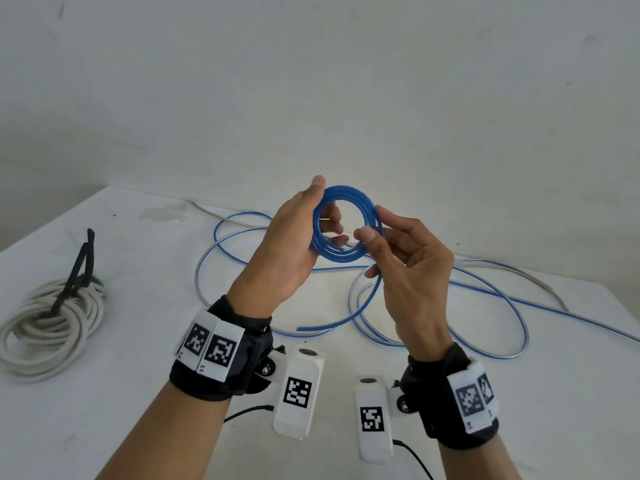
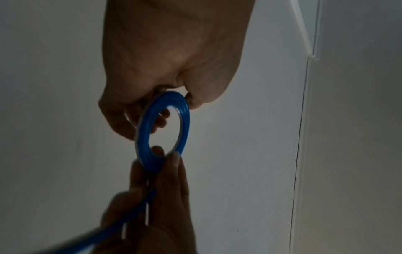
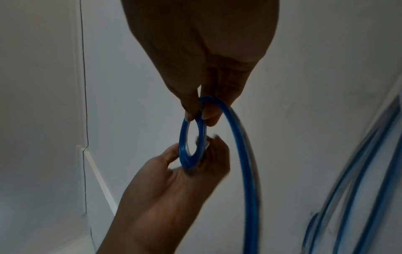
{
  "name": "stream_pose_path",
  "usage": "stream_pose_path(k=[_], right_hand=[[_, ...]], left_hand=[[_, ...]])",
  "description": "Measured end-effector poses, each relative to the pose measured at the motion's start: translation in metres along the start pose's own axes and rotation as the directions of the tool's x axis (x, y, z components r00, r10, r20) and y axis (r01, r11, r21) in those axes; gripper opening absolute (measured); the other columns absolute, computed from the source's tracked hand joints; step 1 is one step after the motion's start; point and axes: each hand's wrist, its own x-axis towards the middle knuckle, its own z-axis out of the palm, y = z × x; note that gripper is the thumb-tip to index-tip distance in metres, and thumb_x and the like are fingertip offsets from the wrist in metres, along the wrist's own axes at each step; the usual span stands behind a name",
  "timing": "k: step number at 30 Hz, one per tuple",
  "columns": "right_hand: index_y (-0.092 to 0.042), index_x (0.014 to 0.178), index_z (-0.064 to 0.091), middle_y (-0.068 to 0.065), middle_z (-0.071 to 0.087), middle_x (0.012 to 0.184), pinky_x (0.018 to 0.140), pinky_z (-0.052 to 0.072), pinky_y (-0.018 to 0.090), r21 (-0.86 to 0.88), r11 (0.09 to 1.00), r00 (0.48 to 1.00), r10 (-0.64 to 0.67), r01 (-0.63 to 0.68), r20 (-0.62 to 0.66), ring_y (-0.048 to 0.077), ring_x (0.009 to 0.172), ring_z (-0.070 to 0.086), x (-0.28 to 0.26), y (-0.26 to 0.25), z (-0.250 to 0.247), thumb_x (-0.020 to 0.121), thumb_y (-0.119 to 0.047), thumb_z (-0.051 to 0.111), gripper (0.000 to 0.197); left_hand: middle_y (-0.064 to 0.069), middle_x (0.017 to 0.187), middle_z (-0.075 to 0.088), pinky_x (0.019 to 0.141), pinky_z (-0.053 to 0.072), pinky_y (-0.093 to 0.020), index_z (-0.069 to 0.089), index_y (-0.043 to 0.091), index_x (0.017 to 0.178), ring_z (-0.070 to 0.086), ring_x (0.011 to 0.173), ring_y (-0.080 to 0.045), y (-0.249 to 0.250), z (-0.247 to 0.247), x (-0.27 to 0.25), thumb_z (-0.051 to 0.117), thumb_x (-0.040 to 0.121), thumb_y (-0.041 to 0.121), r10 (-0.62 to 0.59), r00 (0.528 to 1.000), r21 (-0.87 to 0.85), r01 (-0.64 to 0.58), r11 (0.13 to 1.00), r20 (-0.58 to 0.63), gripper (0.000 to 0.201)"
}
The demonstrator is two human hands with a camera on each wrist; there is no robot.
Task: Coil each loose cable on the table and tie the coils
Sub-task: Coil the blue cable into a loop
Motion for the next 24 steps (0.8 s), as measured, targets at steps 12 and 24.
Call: stream_pose_path(k=[12, 24], right_hand=[[-0.018, 0.116, 0.076, -0.010, 0.077, 0.089, 0.063, 0.045, 0.011, -0.268, 0.962, 0.951, 0.037, 0.049, 0.307, 0.003, 0.076, 0.065, 0.012, -0.003, -0.030, 0.097, -0.012, 0.066, 0.023], [-0.013, 0.128, 0.068, 0.009, 0.079, 0.101, 0.058, 0.056, 0.025, 0.015, 0.994, 0.983, 0.100, -0.104, 0.153, 0.019, 0.094, 0.075, 0.007, 0.000, -0.015, 0.101, -0.011, 0.057, 0.029]], left_hand=[[0.000, 0.059, 0.050, 0.084, 0.058, -0.041, 0.067, 0.008, 0.082, 0.049, 0.054, -0.017, -0.005, -0.012, -0.008, 0.037, 0.101, 0.058, -0.201, 0.931, 0.510, 0.019, 0.860, 0.304, 0.061], [0.007, 0.052, 0.021, 0.068, 0.045, -0.029, 0.043, 0.018, 0.065, 0.018, 0.044, -0.011, 0.002, -0.012, 0.002, 0.040, 0.107, 0.041, -0.121, 0.982, 0.059, 0.114, 0.992, 0.145, 0.049]])
